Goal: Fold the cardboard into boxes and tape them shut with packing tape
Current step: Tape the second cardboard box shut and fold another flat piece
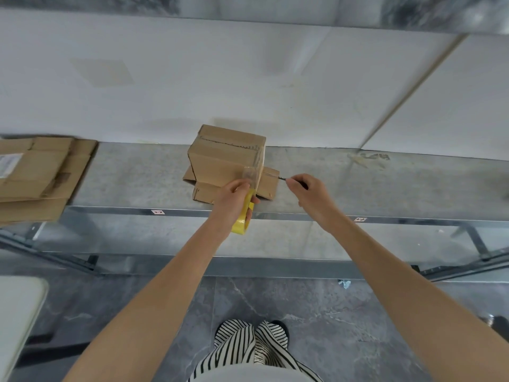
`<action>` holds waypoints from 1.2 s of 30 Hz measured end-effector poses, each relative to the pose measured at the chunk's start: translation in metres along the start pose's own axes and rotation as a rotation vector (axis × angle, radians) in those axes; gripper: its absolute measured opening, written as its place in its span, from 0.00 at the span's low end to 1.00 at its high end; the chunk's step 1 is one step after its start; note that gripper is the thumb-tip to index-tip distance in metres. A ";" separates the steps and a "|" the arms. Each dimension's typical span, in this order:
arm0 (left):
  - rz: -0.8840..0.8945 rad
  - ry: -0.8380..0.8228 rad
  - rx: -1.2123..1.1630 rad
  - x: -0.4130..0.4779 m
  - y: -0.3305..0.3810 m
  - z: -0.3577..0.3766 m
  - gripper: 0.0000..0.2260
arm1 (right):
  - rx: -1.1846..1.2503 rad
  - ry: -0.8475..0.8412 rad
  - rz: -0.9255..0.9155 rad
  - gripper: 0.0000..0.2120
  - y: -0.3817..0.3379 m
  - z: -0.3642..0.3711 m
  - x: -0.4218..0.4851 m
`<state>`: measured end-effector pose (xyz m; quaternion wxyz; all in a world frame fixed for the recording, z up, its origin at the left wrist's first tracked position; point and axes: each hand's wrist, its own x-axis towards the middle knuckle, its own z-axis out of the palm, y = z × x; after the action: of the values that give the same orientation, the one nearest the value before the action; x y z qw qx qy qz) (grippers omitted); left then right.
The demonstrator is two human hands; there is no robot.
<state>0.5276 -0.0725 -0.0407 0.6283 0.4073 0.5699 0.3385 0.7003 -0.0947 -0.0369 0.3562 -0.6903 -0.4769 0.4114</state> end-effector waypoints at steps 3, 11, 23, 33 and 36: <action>0.008 0.003 0.002 0.000 0.000 0.000 0.10 | 0.030 -0.024 -0.003 0.08 0.001 0.006 -0.004; 0.028 0.012 0.031 -0.002 0.002 0.001 0.08 | 0.087 -0.048 0.024 0.07 0.000 0.020 -0.006; 0.010 0.010 0.022 -0.004 0.005 0.001 0.07 | 0.094 -0.030 0.054 0.08 0.007 0.014 0.003; 0.005 0.030 0.113 -0.003 0.004 0.000 0.05 | -0.443 0.262 0.036 0.12 0.069 -0.016 0.041; 0.044 0.062 0.146 -0.003 0.004 0.002 0.04 | -0.648 0.242 0.032 0.14 0.070 -0.014 0.042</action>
<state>0.5298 -0.0734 -0.0359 0.5712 0.4539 0.6032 0.3222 0.7471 -0.0770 -0.1026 0.1658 -0.8188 -0.5261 0.1592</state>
